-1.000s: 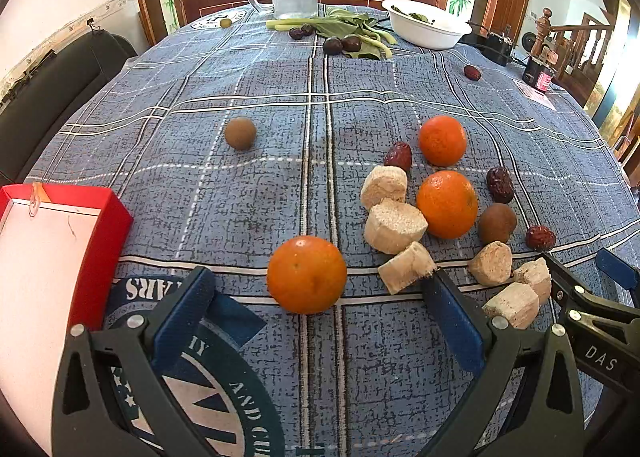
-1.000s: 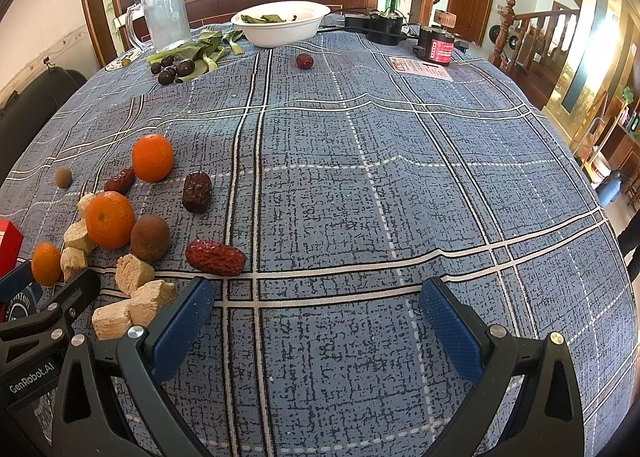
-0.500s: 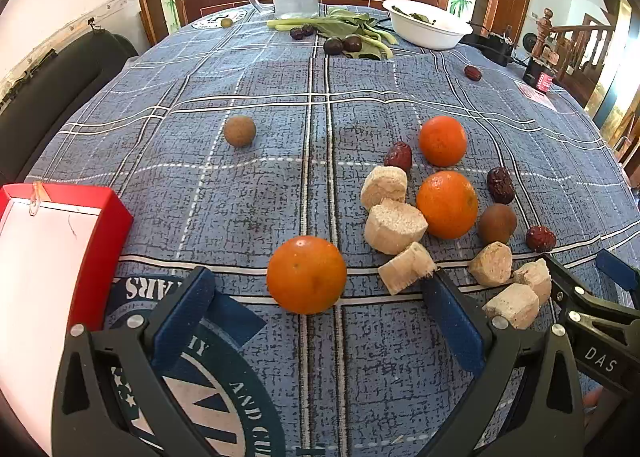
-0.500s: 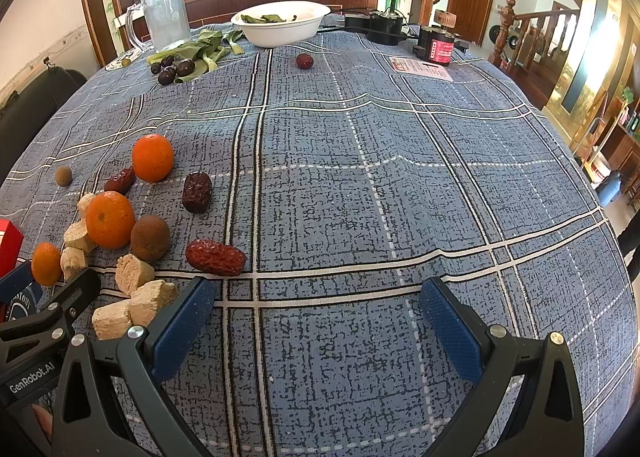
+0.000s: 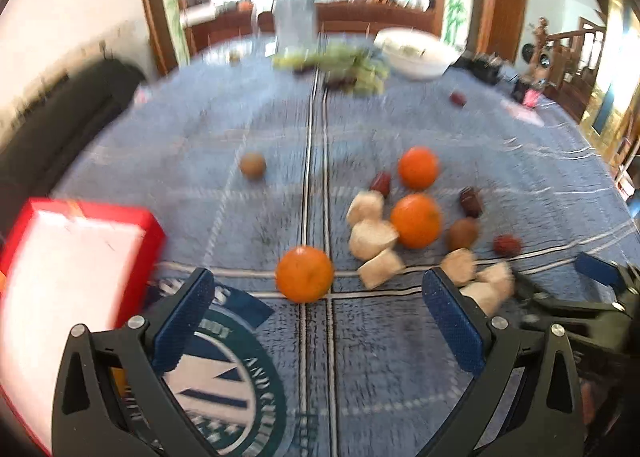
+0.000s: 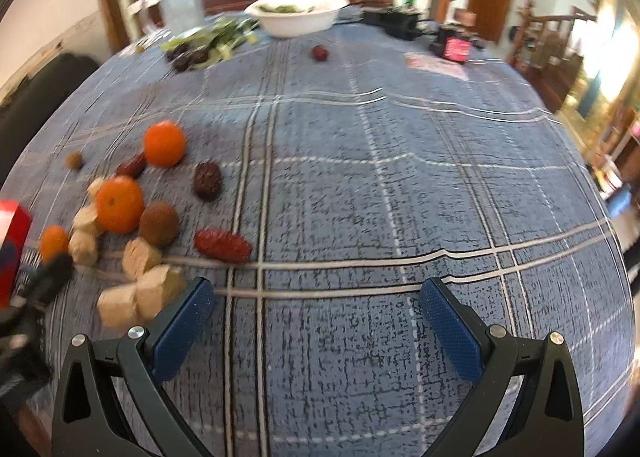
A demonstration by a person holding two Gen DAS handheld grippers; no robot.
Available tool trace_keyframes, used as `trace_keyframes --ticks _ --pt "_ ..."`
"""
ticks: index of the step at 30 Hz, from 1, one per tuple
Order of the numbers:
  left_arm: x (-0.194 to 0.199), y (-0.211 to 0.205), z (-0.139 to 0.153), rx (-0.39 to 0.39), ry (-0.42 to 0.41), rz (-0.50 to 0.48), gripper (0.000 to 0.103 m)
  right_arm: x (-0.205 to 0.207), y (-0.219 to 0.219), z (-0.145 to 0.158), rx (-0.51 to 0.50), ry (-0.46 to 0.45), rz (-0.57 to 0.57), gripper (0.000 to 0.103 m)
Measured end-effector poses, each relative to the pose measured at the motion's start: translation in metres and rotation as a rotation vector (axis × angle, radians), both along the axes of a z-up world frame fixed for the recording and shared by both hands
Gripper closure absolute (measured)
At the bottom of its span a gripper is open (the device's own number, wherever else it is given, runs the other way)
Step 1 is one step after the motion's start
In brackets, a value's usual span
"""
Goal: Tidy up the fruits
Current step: 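Grasp a pale cube with the left tool while the right tool hovers nearby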
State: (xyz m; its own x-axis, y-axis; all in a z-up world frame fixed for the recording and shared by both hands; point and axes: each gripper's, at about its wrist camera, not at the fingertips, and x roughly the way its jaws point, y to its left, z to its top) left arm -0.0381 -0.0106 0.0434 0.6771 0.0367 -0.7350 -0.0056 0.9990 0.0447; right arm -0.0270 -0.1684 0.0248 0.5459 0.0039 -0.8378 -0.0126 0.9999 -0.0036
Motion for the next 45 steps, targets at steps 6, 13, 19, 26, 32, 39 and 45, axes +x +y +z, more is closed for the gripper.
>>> trace_keyframes --ticks 6,13,19,26,32,39,45 --pt "-0.051 -0.005 0.058 0.077 -0.183 -0.085 0.000 -0.042 -0.013 0.048 0.043 -0.207 0.007 0.001" --pt "-0.088 0.009 0.094 0.078 -0.312 -0.073 0.000 -0.100 -0.040 0.127 0.185 -0.604 0.086 0.000" --pt "-0.092 0.020 0.083 0.100 -0.268 -0.042 0.000 -0.070 -0.038 0.122 0.192 -0.451 0.197 0.000" --pt "-0.084 0.039 0.042 0.110 -0.153 -0.019 0.000 -0.048 -0.065 0.092 0.316 -0.312 0.250 0.000" --pt "-0.079 0.043 0.017 0.096 -0.078 -0.040 0.000 -0.014 -0.044 0.063 0.462 -0.083 0.298 0.009" --pt "-0.067 0.051 0.015 0.142 -0.045 -0.030 0.000 0.003 0.008 0.022 0.495 0.139 0.396 0.059" --pt "-0.057 0.028 0.013 0.126 -0.028 -0.117 0.000 0.012 0.001 0.002 0.529 0.182 0.372 0.069"
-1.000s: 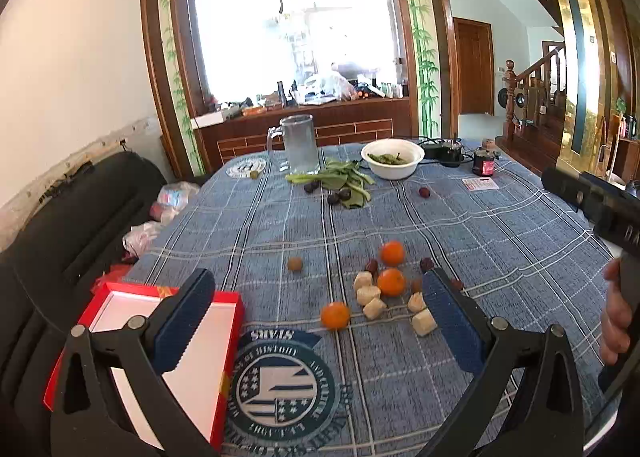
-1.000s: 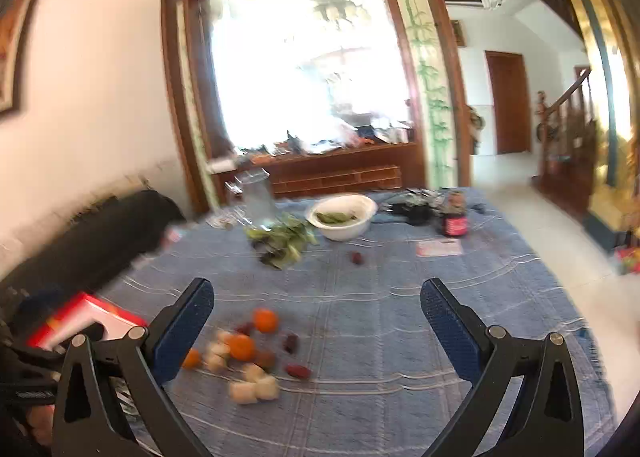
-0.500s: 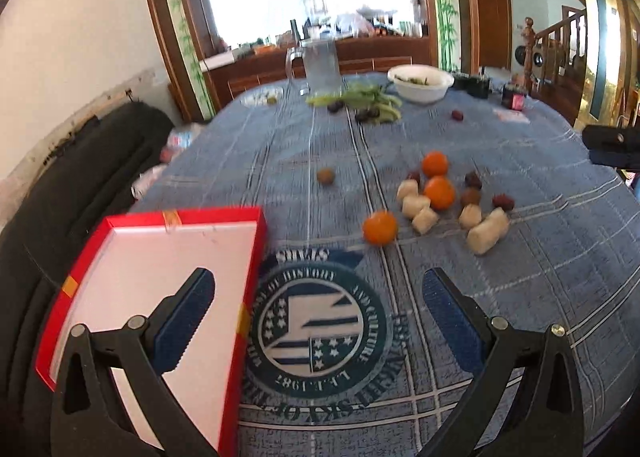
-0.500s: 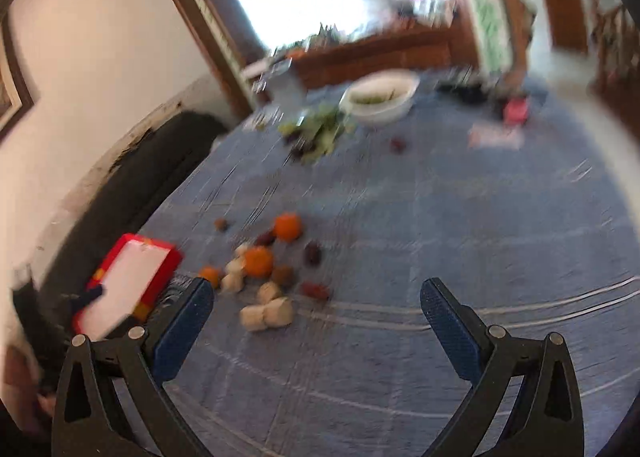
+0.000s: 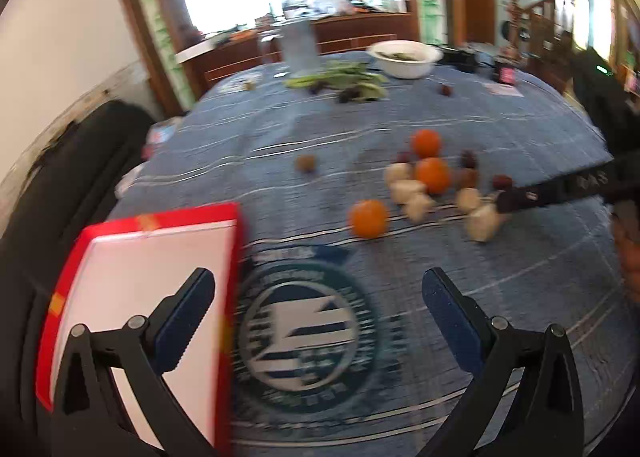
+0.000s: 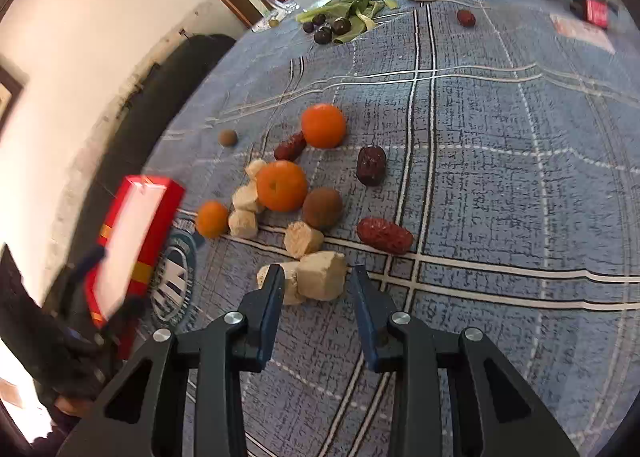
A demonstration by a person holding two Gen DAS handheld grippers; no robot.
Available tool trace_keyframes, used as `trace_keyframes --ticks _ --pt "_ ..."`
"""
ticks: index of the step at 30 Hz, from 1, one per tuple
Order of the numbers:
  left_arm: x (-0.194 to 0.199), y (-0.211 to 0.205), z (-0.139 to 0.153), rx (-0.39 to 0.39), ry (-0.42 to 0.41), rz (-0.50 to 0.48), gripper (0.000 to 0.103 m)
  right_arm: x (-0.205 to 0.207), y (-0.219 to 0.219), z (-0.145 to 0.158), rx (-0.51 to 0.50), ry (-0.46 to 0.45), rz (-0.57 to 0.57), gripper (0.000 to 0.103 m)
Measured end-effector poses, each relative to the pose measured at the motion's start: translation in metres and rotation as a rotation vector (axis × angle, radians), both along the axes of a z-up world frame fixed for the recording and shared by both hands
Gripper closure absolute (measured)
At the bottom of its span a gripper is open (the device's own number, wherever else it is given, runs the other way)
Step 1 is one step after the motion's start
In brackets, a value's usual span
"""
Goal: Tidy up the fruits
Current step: 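Grasp a pale cube with the left tool while the right tool hovers nearby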
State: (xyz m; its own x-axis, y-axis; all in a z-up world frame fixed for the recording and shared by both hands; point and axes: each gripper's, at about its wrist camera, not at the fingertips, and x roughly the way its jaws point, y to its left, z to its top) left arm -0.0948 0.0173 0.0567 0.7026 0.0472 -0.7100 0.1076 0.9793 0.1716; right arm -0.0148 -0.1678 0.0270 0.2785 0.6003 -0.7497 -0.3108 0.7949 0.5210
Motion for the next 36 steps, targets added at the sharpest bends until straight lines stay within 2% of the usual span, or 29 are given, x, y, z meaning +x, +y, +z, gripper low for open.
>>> trace_keyframes --ticks 5,12,13,14,17,19,26,27,28,31,36 --pt "0.013 -0.035 -0.009 -0.019 0.039 -0.091 0.008 0.006 -0.004 -0.006 0.082 0.039 -0.017 0.068" --pt "0.021 -0.053 -0.019 -0.041 0.097 -0.153 0.017 0.010 0.004 -0.010 0.160 0.095 0.028 0.064" --pt "0.019 -0.053 -0.020 -0.035 0.101 -0.156 0.018 0.009 0.003 -0.010 0.159 0.097 0.035 0.065" --pt "0.019 -0.052 -0.021 -0.037 0.106 -0.158 0.019 0.007 0.003 -0.009 0.155 0.098 0.043 0.072" --pt "0.019 -0.049 -0.022 -0.052 0.119 -0.157 0.019 0.006 0.001 -0.010 0.154 0.113 0.049 0.078" --pt "0.020 -0.051 -0.022 -0.059 0.124 -0.161 0.019 0.005 -0.002 -0.011 0.145 0.109 0.038 0.085" --pt "0.032 -0.067 -0.025 -0.049 0.135 -0.200 0.019 0.004 -0.019 -0.008 0.166 0.102 -0.018 0.091" --pt "0.036 -0.069 -0.026 -0.047 0.139 -0.200 0.022 0.003 -0.023 -0.007 0.161 0.091 -0.024 0.091" --pt "0.040 -0.071 -0.028 -0.051 0.150 -0.208 0.030 0.002 -0.027 -0.005 0.152 0.077 -0.033 0.091" --pt "0.050 -0.077 -0.034 -0.067 0.182 -0.241 0.040 0.002 -0.025 -0.007 0.158 0.093 -0.026 0.091" --pt "0.058 -0.087 -0.041 -0.072 0.198 -0.297 0.049 0.005 -0.020 -0.008 0.163 0.107 -0.020 0.087"
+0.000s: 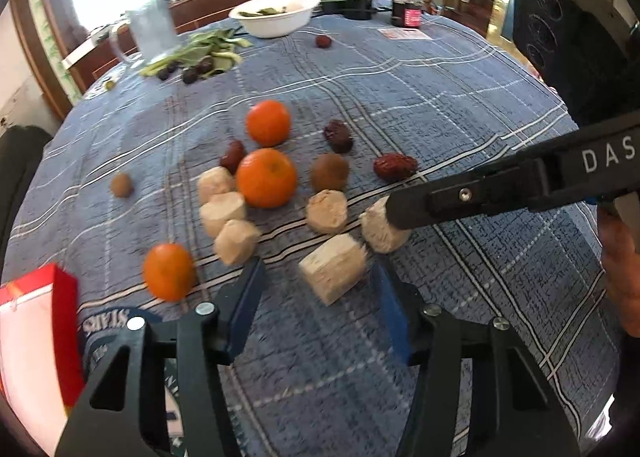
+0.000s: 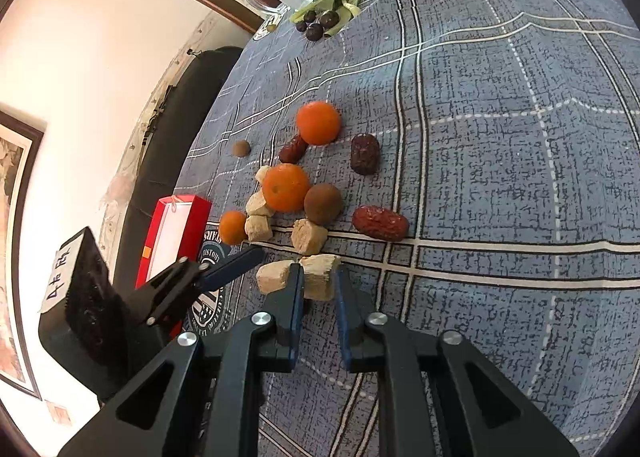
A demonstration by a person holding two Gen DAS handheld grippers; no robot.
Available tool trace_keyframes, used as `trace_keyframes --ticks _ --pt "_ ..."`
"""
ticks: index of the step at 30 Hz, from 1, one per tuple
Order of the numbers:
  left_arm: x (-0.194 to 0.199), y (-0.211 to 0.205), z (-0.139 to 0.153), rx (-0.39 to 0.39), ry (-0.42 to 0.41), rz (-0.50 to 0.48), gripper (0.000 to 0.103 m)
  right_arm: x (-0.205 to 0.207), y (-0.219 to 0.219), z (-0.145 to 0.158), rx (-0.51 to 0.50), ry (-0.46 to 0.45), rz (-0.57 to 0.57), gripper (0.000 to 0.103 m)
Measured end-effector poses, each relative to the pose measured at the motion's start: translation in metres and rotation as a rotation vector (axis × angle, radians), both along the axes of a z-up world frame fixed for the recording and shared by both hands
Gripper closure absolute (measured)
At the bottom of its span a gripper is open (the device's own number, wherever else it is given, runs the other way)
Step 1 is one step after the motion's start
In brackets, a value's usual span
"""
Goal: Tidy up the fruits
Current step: 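Grasp a pale cube with the left tool while the right tool hovers nearby, then carry the pale cube into the red-rimmed tray and open the left tool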
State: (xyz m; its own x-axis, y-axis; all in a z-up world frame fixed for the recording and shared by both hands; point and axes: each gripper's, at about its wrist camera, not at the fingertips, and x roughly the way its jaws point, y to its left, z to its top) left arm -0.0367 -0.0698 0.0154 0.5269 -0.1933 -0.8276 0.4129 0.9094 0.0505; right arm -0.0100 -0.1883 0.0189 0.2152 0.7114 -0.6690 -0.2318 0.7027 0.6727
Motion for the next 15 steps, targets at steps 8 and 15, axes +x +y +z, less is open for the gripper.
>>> trace_keyframes --ticks 8,15 --pt "-0.003 -0.001 0.000 -0.053 -0.010 -0.095 0.070 -0.001 0.008 0.002 -0.029 -0.031 0.005 0.085" --pt "-0.009 0.009 0.003 -0.083 -0.008 -0.055 0.070 -0.007 0.025 0.005 -0.084 -0.091 0.029 0.069"
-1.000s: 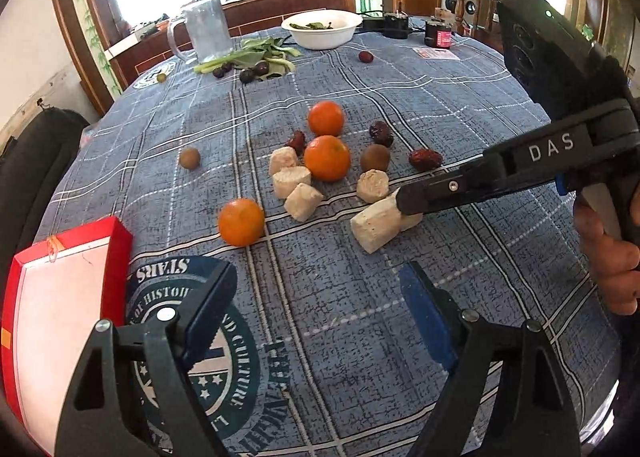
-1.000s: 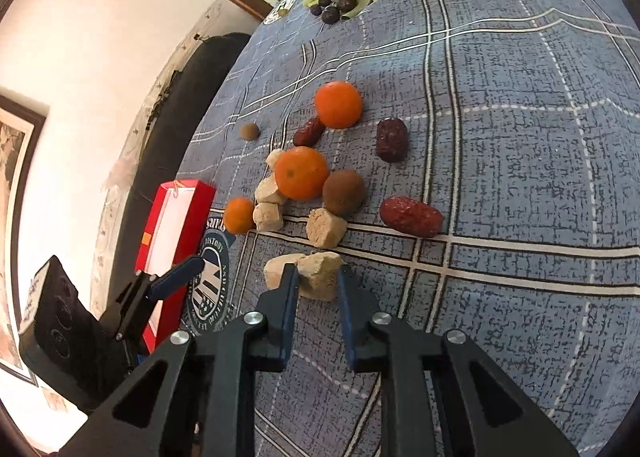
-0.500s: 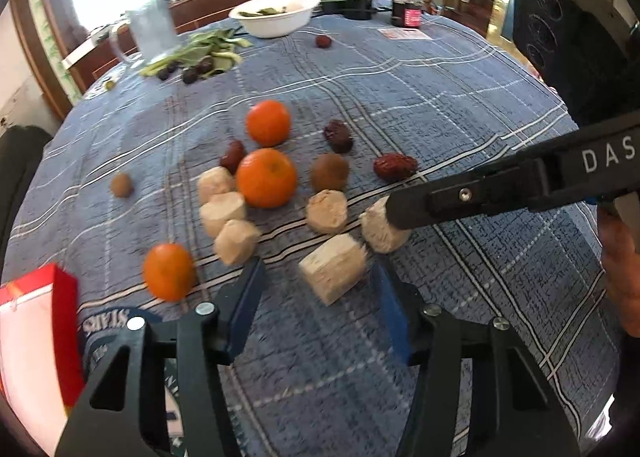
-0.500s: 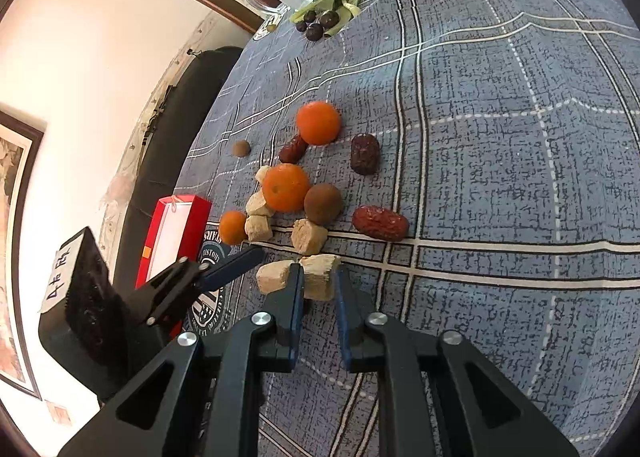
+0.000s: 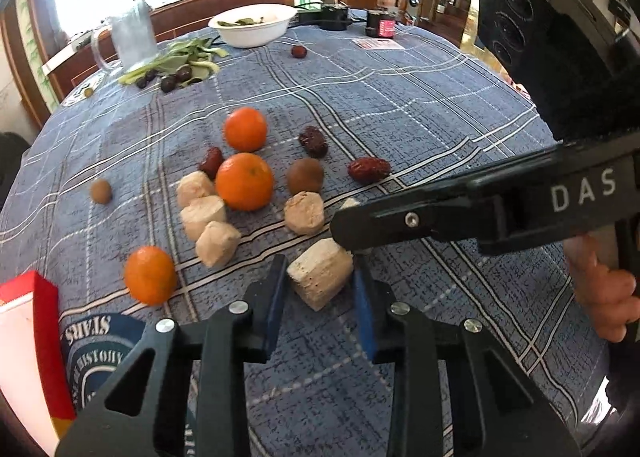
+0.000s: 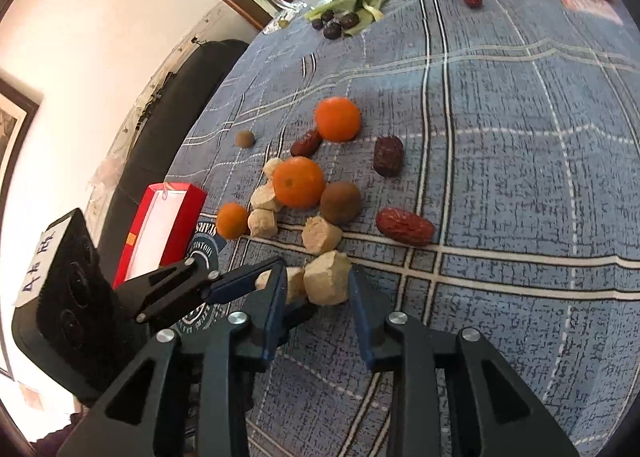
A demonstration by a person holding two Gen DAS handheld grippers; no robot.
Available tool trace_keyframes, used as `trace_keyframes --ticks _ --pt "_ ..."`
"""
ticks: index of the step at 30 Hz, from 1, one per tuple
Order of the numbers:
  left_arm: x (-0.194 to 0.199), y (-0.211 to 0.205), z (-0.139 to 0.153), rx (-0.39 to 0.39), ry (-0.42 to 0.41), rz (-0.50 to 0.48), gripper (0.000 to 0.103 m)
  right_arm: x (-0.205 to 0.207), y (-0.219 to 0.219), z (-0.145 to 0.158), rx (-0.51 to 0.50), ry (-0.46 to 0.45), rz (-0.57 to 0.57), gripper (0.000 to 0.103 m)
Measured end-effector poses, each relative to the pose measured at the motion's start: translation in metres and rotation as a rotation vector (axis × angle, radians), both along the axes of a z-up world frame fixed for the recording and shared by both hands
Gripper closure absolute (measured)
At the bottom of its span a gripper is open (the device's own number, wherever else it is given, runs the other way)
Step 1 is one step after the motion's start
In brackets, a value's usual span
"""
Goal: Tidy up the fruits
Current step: 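Carry the pale cube into the red-rimmed tray and open the left tool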
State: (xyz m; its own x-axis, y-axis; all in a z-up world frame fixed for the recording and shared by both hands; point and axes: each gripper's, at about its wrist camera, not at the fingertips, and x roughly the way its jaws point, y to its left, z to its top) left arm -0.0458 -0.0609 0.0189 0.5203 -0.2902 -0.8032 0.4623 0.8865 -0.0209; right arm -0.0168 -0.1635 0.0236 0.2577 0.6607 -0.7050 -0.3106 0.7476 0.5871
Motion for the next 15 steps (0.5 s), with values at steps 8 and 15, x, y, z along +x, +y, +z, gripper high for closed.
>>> trace_keyframes --ticks 8,15 --pt "-0.016 0.036 0.001 0.023 0.016 0.121 0.070 0.002 0.004 -0.007 -0.016 -0.009 -0.007 0.080" --pt "-0.030 0.064 0.018 -0.028 -0.019 0.230 0.070 -0.012 0.025 0.003 -0.159 -0.145 0.026 0.080"
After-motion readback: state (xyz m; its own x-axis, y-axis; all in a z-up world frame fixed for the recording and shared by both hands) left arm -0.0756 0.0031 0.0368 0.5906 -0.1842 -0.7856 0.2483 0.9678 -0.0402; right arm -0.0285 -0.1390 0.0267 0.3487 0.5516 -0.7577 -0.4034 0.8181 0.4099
